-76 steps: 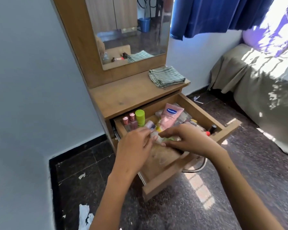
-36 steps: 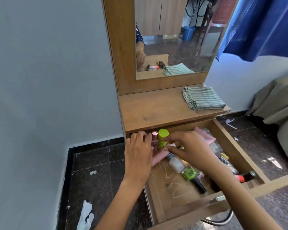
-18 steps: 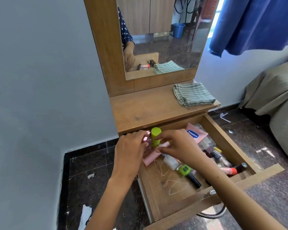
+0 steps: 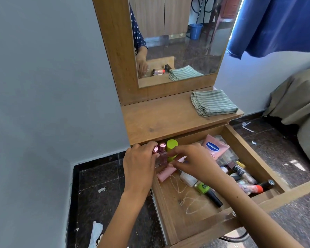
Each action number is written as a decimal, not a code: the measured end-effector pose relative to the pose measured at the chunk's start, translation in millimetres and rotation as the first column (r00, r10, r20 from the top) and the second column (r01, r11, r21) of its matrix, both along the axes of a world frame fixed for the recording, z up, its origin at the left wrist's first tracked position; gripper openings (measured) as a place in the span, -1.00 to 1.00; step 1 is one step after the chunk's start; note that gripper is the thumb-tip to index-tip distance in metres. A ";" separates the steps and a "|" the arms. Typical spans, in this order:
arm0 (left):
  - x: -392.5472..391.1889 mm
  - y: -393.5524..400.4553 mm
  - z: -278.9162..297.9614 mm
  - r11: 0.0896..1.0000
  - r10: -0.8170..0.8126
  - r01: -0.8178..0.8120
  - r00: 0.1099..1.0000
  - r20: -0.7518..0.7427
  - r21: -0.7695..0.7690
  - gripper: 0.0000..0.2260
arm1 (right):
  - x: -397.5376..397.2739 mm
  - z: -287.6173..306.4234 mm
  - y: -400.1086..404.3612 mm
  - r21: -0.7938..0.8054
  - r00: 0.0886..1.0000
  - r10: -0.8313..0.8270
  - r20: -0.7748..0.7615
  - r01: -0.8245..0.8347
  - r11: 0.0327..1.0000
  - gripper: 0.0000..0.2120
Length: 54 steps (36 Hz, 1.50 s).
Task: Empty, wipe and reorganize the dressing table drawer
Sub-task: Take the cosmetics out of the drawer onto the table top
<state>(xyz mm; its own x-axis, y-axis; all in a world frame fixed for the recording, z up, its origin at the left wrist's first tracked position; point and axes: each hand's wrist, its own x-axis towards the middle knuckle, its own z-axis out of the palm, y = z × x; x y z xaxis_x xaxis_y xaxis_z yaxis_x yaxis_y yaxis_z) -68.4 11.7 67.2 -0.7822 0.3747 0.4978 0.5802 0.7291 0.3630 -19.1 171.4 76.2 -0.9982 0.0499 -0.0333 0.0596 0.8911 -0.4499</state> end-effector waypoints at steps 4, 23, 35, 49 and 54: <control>-0.2 2.1 -3.4 0.999 0.020 -0.020 1.000 -0.018 -0.029 -0.69 | 1.1 -0.3 0.0 -0.001 1.000 0.007 0.006 -0.007 1.000 -0.77; 1.3 19.1 -13.3 0.900 0.022 0.036 0.992 0.127 -0.435 -0.68 | 5.1 4.8 5.1 -0.009 0.999 0.030 0.021 -0.030 1.000 -0.75; 2.5 2.4 34.1 0.987 -0.133 0.140 0.987 0.091 -0.075 -0.66 | 9.5 18.2 9.4 -0.145 0.996 -0.052 -0.070 0.042 0.989 -0.76; -72.3 2.7 80.3 0.988 -0.127 0.130 0.991 0.039 -0.086 -0.44 | -10.9 27.2 0.7 -0.138 0.992 -0.069 -0.103 0.054 0.989 -0.80; -85.0 3.9 69.6 0.983 -0.121 0.122 0.993 0.013 -0.141 -0.42 | -15.0 26.9 -3.7 -0.127 0.993 -0.053 -0.102 0.040 0.991 -0.78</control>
<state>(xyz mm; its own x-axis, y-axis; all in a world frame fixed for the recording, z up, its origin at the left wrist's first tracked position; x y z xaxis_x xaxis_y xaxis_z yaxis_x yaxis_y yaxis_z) -153.4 15.6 136.8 -0.7283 0.5333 0.4303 0.6665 0.6971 0.2641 -34.1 167.6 103.0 -0.9931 0.0987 0.0626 0.0465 0.8251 -0.5631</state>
